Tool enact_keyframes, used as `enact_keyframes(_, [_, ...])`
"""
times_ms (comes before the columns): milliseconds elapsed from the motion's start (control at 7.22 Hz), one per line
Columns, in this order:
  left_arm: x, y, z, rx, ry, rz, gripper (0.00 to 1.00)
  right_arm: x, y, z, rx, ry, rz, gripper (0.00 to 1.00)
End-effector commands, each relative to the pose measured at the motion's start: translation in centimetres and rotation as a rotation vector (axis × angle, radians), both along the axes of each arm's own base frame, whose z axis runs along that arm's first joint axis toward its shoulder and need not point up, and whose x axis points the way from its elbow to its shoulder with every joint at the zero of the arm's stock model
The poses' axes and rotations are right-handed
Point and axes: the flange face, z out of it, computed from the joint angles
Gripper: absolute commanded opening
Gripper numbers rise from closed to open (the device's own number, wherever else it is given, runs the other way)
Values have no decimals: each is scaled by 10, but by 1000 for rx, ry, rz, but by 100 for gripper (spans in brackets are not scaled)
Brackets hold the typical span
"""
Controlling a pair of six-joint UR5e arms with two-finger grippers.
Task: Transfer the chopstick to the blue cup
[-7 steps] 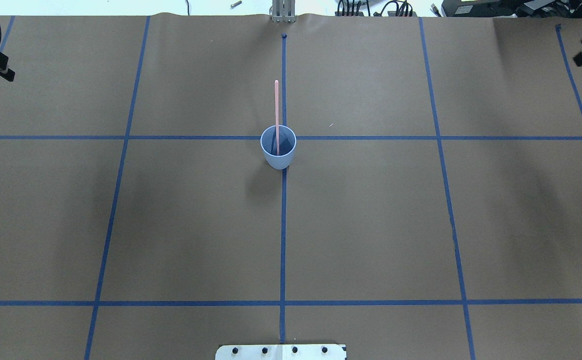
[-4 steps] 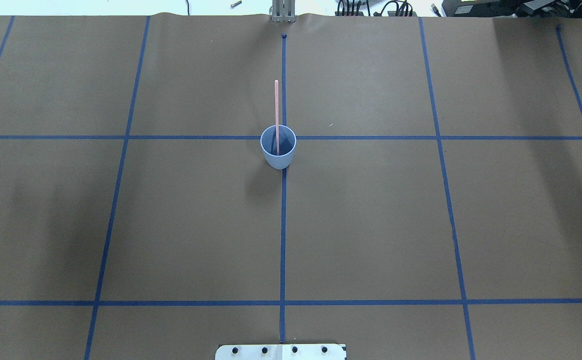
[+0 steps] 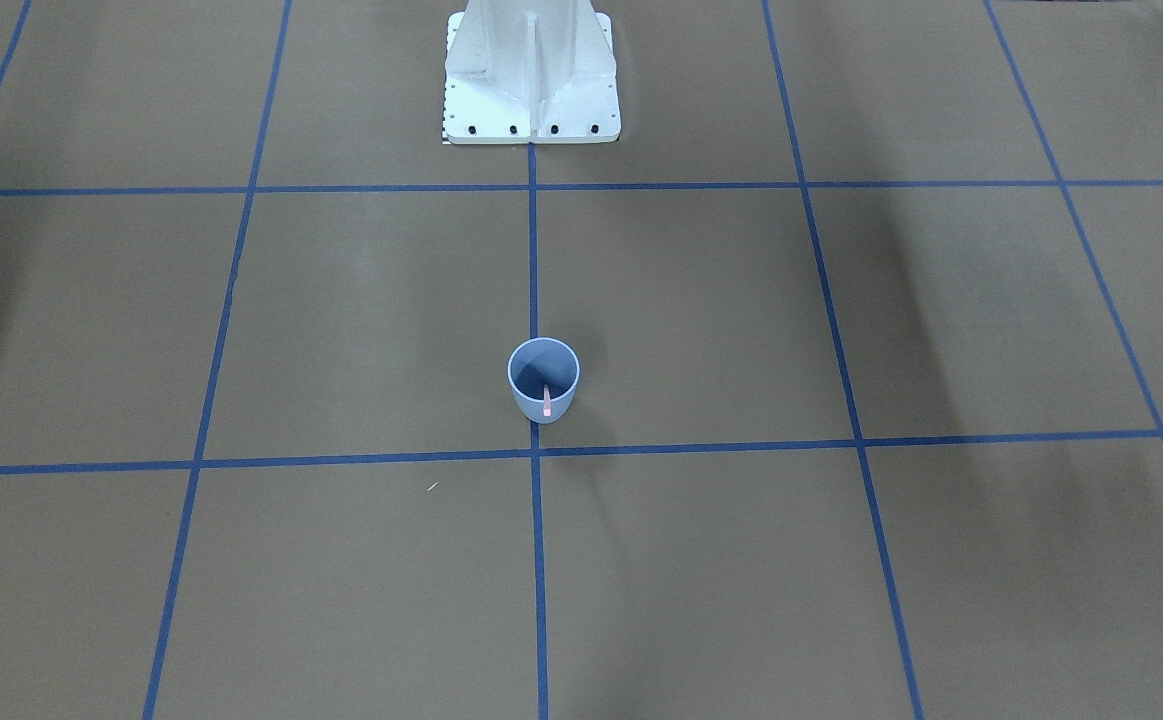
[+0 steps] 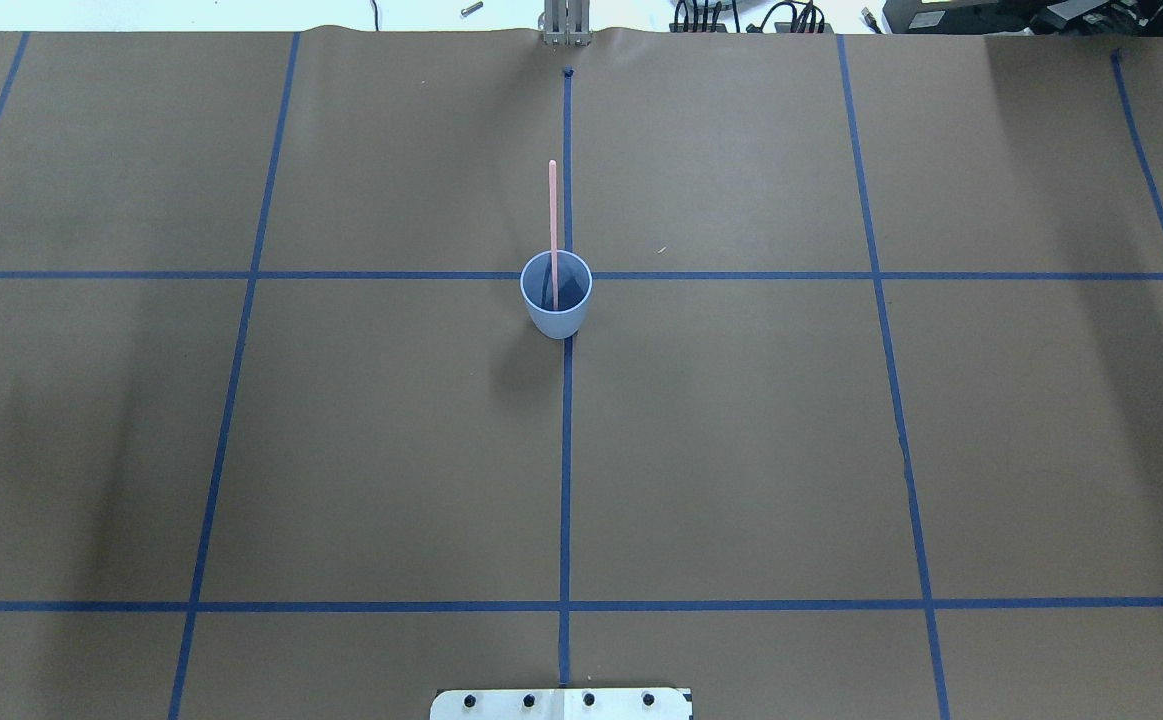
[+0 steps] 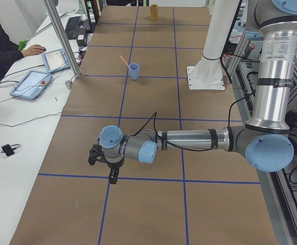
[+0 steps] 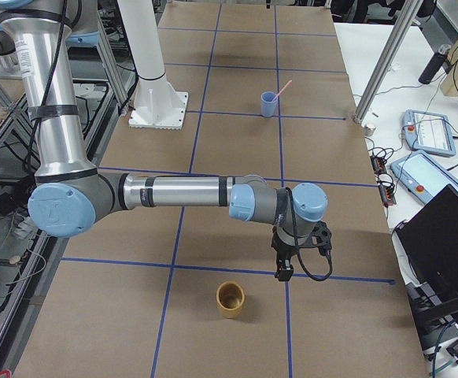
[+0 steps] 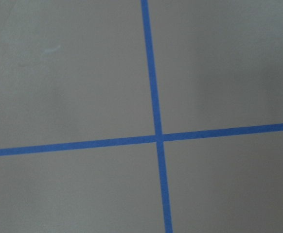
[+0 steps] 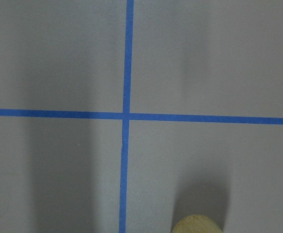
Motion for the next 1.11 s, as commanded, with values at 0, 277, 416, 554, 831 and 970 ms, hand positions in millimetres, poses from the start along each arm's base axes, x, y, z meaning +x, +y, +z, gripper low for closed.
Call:
enact_keyframes(0, [-23, -5, -20, 14, 2, -50, 98, 0, 0, -7, -4, -2, 22, 100])
enact_keyframes(277, [-36, -2, -56, -3, 0, -66, 98, -1, 0, -12, -22, -9, 53, 100])
enact_keyframes(416, [-36, 0, -69, 3, 1, -66, 98, -1, 0, -14, -25, -16, 60, 100])
enact_keyframes(554, [-37, 4, -72, 9, 0, -68, 98, -2, 0, -14, -26, -22, 61, 100])
enact_keyframes(831, [-37, 4, -73, 11, 0, -68, 98, -2, 0, -15, -24, -22, 61, 100])
enact_keyframes(970, [-37, 5, -71, 9, 0, -68, 98, -2, 0, -15, -24, -24, 61, 100])
